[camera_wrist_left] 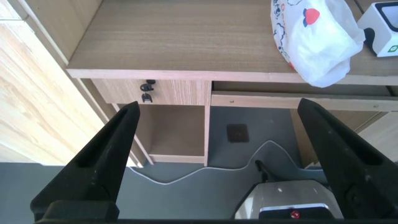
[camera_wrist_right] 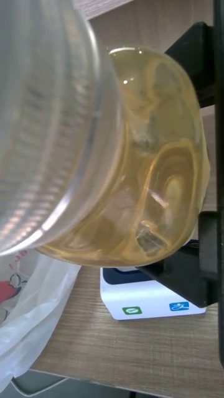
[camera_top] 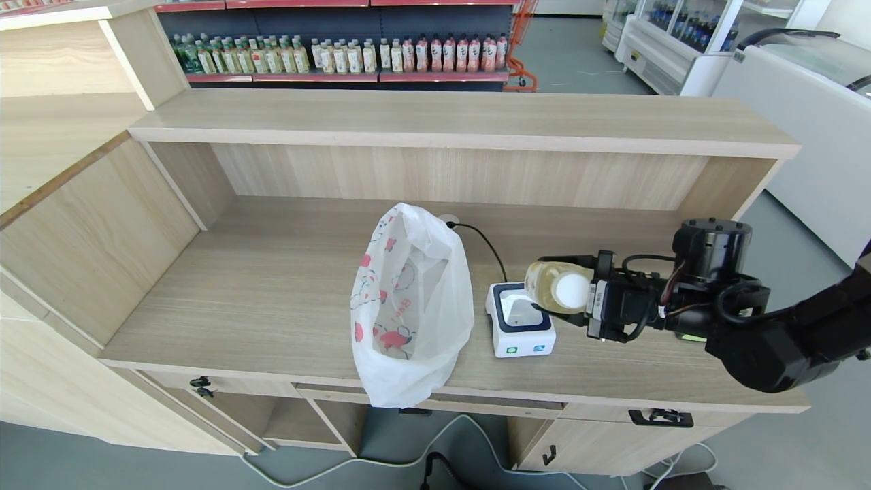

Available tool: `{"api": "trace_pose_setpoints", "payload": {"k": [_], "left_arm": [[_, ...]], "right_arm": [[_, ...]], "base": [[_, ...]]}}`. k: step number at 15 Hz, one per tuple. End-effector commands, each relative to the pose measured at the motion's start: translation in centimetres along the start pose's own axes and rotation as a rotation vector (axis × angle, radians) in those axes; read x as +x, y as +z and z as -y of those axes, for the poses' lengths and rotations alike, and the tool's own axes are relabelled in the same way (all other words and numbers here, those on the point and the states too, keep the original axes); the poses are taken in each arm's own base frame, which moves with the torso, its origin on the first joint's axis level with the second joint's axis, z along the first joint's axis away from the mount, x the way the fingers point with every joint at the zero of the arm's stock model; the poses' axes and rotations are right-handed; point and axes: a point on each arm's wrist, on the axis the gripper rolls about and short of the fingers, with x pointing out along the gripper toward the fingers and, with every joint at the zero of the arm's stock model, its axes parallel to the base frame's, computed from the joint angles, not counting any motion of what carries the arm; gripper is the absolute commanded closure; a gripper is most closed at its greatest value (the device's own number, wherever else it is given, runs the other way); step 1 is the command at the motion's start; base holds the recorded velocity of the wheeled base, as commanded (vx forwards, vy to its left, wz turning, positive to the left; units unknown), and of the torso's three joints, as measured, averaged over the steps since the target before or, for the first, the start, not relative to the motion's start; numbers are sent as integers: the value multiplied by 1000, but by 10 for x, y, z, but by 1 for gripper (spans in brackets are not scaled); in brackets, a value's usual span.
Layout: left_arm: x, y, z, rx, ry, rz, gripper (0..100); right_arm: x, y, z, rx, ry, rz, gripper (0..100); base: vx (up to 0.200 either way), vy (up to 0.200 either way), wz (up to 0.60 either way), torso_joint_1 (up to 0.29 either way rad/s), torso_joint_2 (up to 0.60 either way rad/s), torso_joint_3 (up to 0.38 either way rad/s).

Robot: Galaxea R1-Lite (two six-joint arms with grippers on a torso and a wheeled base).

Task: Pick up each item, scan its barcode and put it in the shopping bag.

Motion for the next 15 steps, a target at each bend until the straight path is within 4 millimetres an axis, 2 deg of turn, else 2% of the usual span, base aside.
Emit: {"api": "trace_pose_setpoints", "payload": {"k": [1, 12, 15], "left_arm": [[0, 0, 0, 0, 0, 0, 0], [0, 0, 0, 0, 0, 0, 0], [0, 0, 0, 0, 1, 0, 0]], "right_arm": [[2, -1, -1, 2, 5, 8, 100], [11, -8, -3, 6, 27, 59, 100], [18, -12, 1, -8, 27, 105, 100]], "base": [[0, 0, 0, 0, 0, 0], [0, 0, 0, 0, 0, 0], [0, 0, 0, 0, 0, 0]]}}
